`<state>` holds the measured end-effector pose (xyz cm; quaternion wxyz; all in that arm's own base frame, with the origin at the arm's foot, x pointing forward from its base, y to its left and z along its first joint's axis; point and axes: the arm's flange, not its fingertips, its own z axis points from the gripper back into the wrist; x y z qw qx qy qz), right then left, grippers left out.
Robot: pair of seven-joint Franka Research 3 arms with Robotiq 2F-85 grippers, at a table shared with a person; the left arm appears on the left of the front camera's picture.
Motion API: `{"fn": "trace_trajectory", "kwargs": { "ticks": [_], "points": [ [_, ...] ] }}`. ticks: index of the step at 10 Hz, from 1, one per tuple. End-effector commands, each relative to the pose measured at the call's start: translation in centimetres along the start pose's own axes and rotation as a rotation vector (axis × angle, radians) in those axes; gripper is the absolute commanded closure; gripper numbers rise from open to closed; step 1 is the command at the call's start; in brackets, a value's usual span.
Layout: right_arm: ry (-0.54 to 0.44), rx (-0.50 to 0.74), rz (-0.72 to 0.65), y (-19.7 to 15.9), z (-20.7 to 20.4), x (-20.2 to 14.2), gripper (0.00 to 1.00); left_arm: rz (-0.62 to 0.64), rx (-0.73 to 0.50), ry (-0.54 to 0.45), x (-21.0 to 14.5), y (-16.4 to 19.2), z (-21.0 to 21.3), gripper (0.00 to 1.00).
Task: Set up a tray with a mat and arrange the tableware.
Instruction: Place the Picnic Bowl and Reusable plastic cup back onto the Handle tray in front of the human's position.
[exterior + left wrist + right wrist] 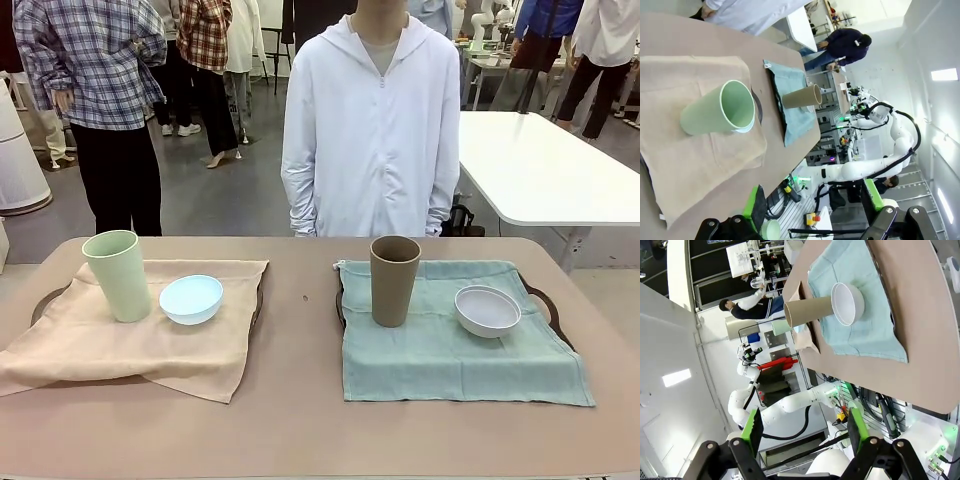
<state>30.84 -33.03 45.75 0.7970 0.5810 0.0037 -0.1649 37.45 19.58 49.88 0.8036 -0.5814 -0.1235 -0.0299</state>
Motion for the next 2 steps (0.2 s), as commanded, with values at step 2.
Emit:
{"fn": "trace_trajectory", "kwargs": {
  "ticks": [2],
  "points": [
    [0.0, -0.006, -0.006, -0.06, 0.07, -0.09, 0.11, -0.01, -0.018, -0.01, -0.23, 0.01, 0.03, 0.0]
  ]
}}
